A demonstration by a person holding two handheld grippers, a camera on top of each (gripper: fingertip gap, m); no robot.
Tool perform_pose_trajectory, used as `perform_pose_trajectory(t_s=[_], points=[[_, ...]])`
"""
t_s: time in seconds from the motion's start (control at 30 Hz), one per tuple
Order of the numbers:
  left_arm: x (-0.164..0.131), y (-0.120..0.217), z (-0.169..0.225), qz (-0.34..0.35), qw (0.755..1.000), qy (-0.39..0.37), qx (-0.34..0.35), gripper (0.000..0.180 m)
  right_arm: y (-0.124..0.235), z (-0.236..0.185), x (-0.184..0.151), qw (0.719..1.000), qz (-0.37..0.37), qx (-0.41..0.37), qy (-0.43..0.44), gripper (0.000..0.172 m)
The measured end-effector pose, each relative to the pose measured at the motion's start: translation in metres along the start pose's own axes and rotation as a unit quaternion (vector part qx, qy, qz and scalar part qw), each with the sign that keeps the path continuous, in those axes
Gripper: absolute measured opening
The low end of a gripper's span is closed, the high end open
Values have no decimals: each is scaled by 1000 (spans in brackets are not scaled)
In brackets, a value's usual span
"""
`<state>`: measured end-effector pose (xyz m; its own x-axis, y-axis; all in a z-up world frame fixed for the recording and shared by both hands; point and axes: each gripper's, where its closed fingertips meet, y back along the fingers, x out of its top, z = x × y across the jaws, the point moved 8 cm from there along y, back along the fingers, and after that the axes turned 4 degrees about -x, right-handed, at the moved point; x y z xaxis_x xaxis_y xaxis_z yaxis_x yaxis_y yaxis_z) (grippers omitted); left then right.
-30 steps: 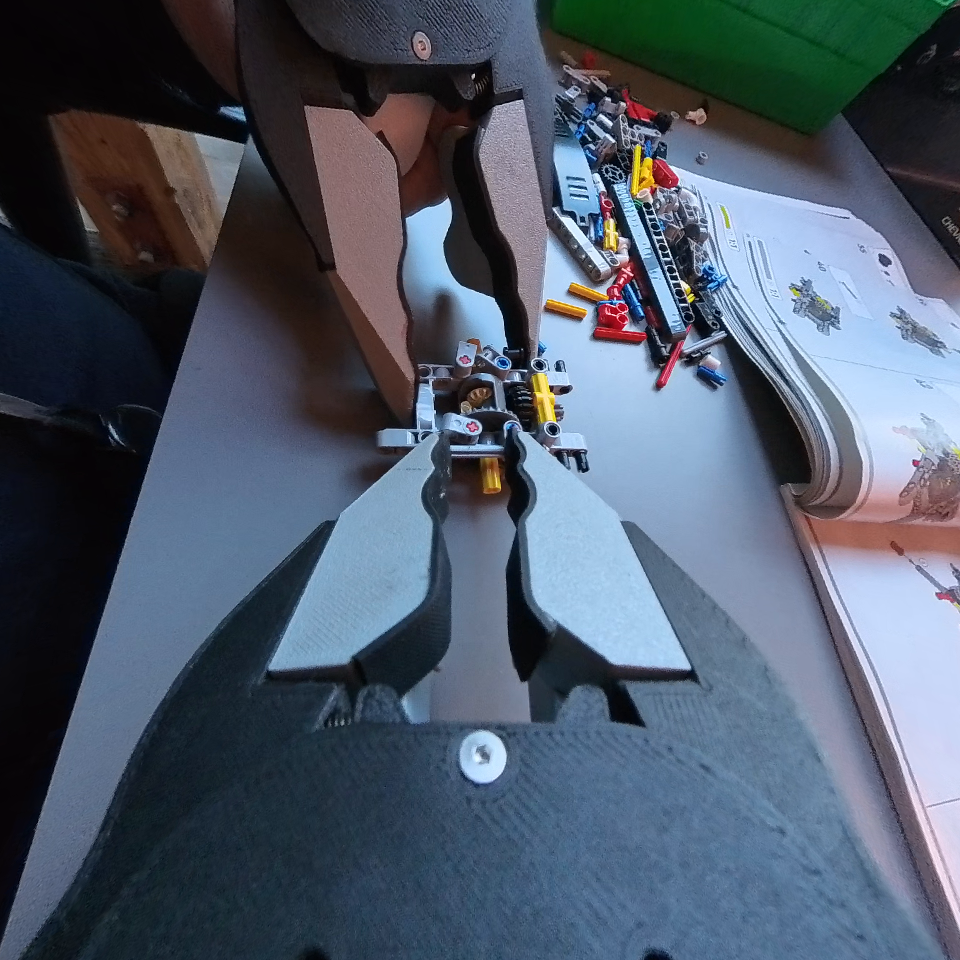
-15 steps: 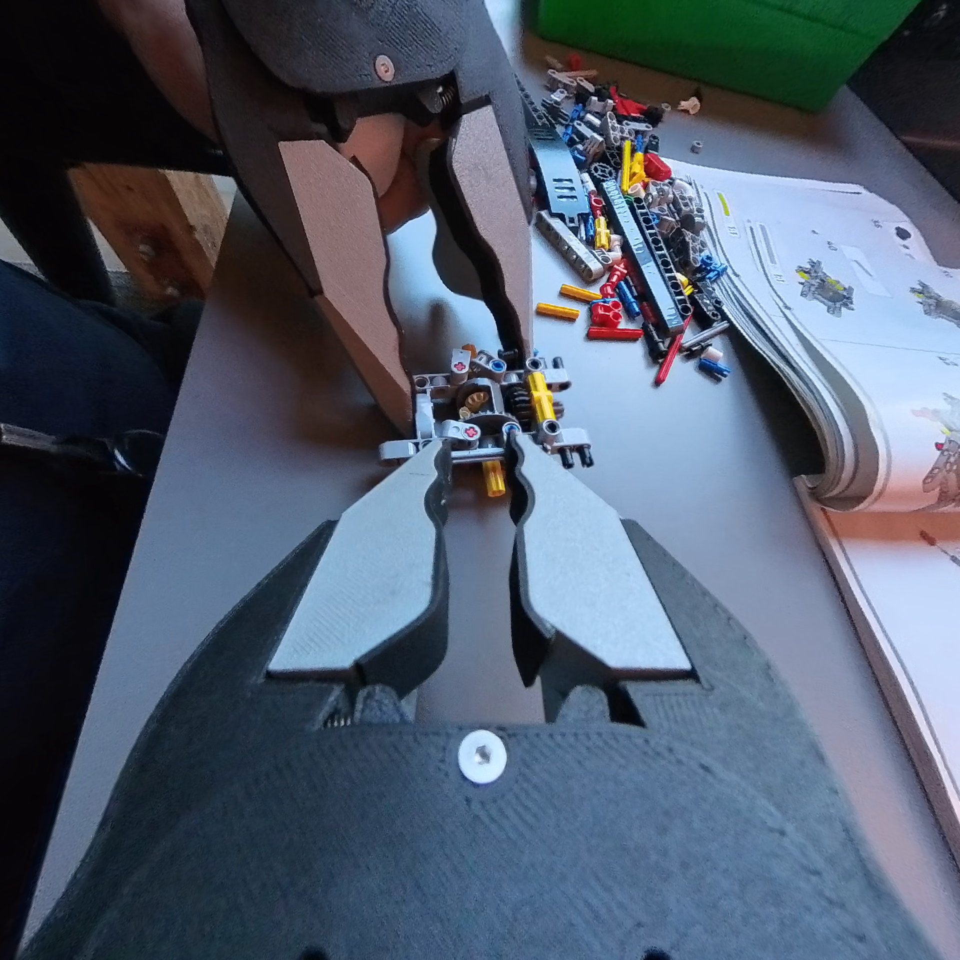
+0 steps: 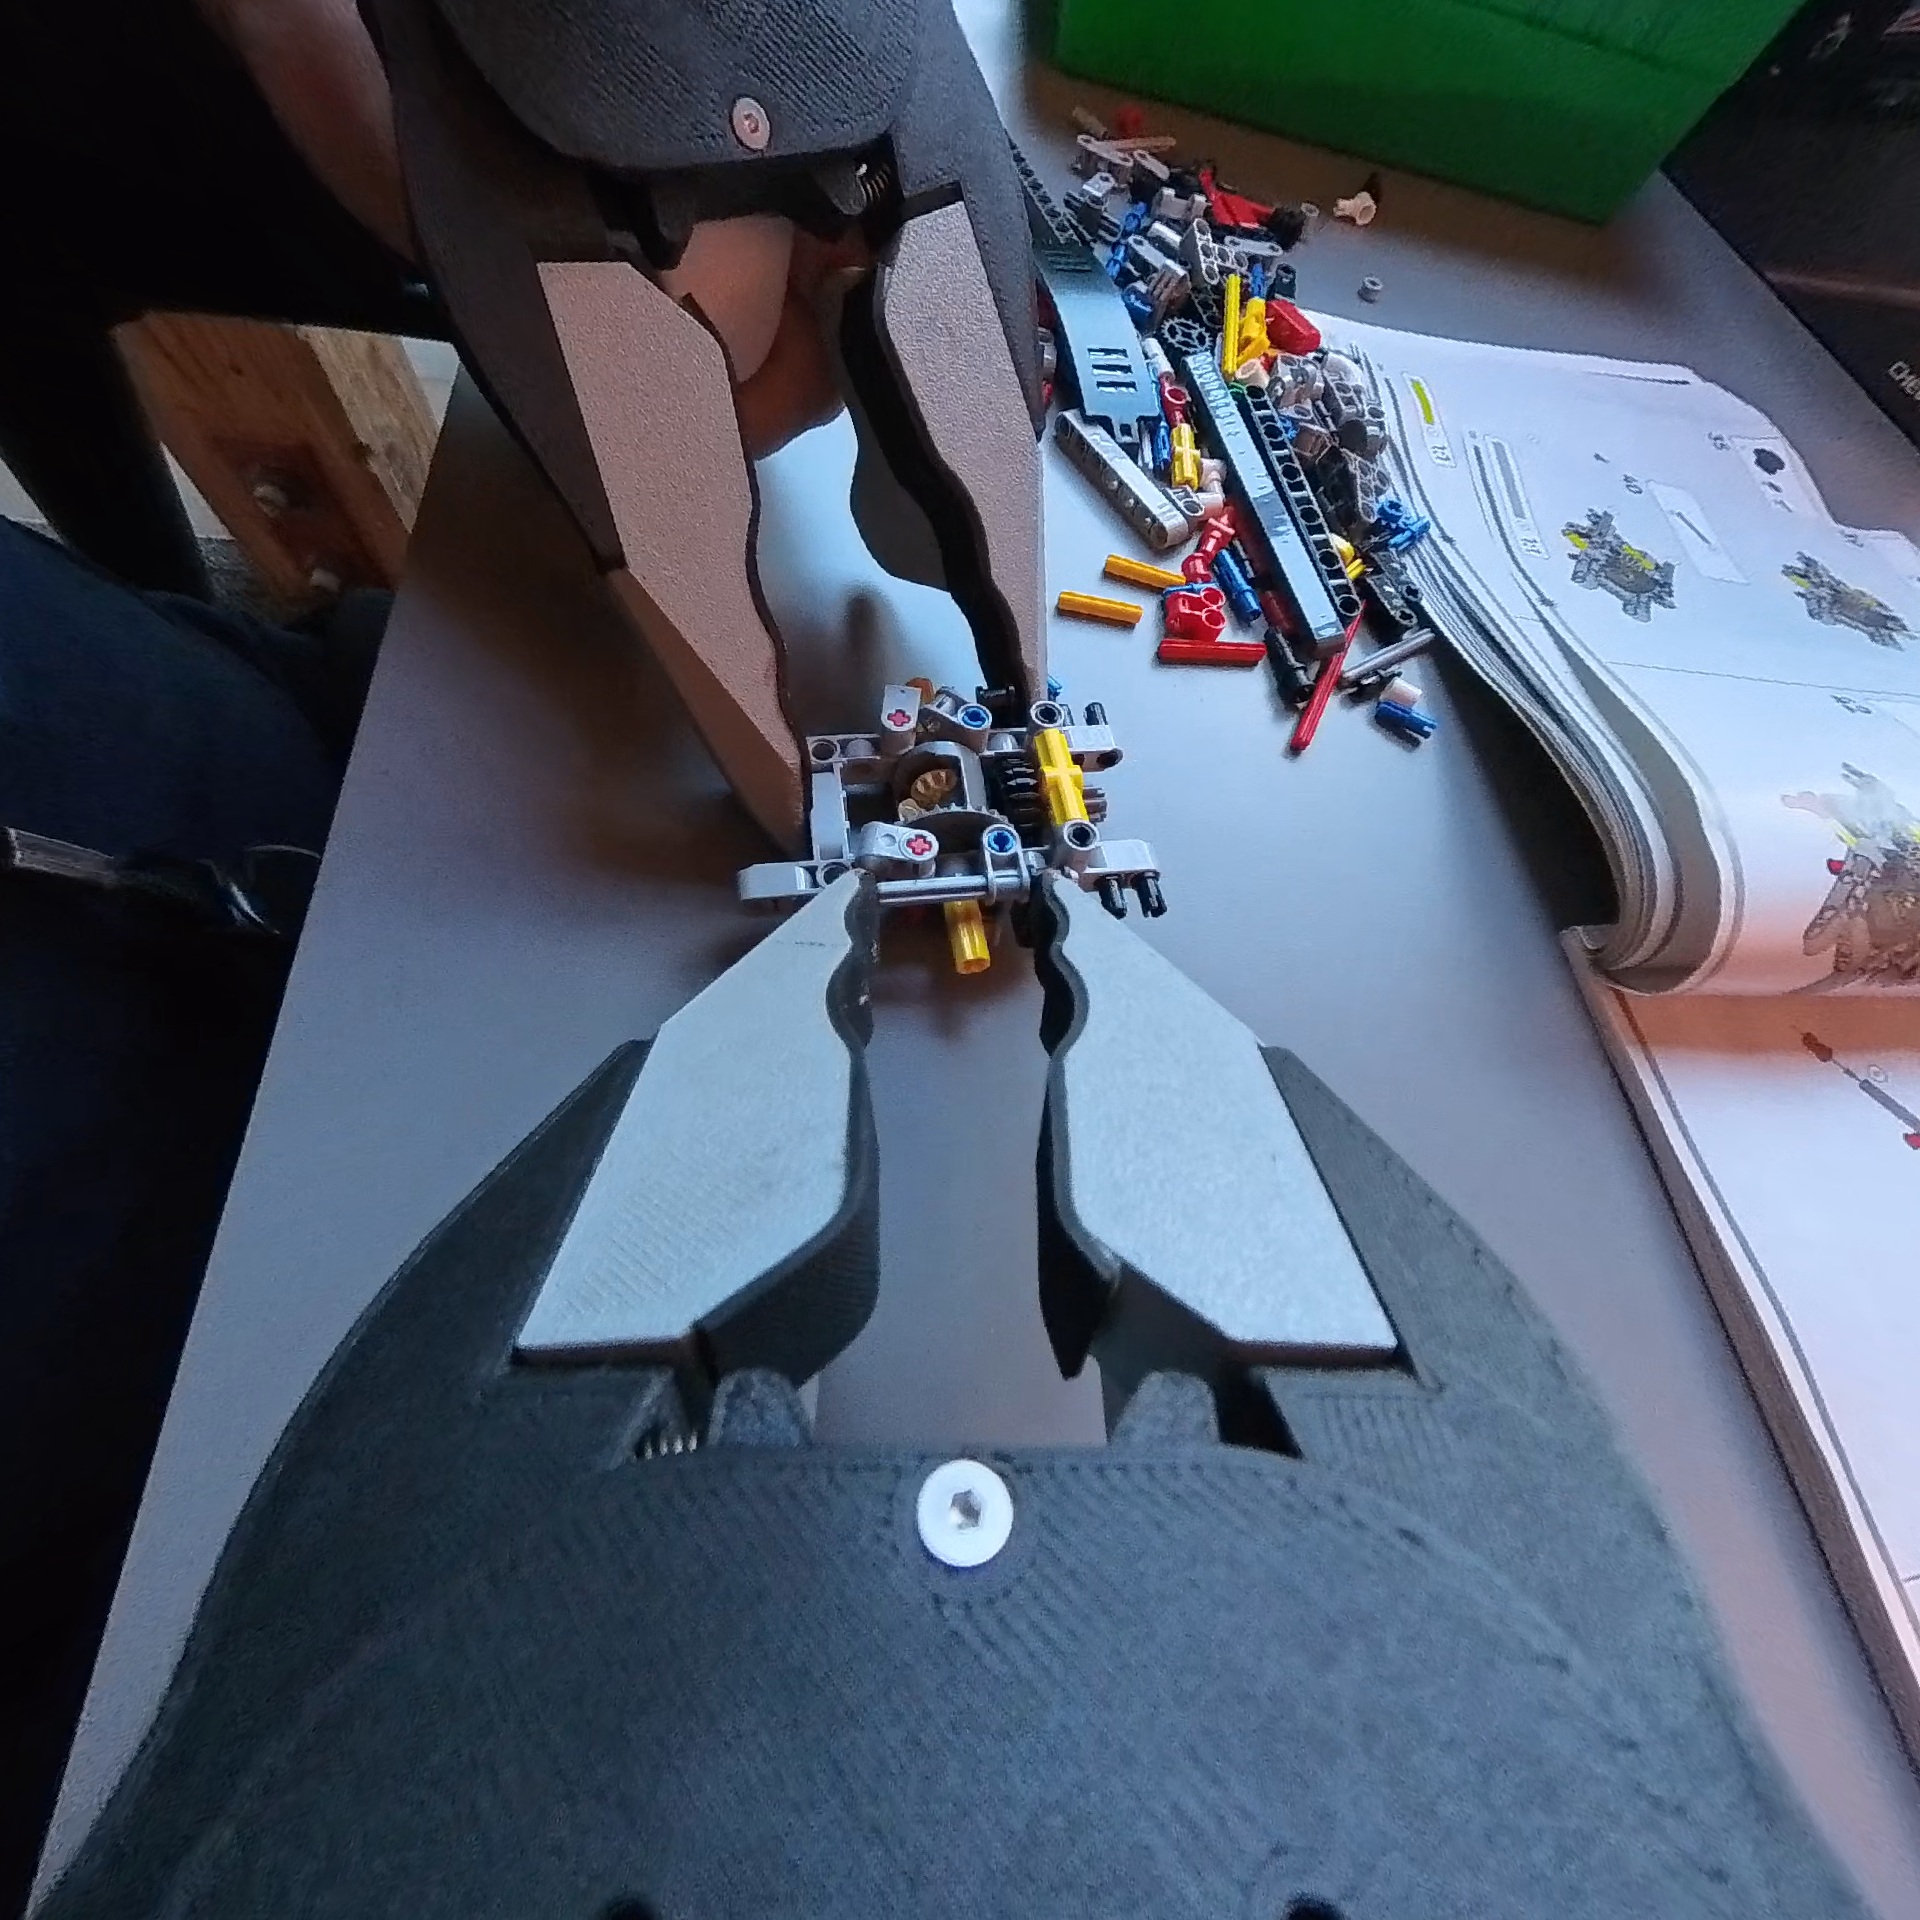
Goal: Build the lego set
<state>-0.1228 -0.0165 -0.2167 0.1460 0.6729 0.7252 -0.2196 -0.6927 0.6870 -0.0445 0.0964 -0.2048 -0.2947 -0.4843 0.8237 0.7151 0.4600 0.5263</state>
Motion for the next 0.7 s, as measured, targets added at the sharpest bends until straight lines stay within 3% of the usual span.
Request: perform_pose_trajectory(t_s=[0.5,0.53,0.6,0.7], points=[[0,0,0,-2,1000,-2,7,57,-2,-8,3,998,-22,-46,43,26],[1,0,-1,-1,1000,2,13,57,-2,-11,5,997,-20,-55,56,17],[0,0,-2,-1,1000,6,13,57,-3,-14,5,994,-25,-77,73,18],[1,0,-1,0,1000,2,13,57,-2,-9,4,998,-11,-52,26,18]])
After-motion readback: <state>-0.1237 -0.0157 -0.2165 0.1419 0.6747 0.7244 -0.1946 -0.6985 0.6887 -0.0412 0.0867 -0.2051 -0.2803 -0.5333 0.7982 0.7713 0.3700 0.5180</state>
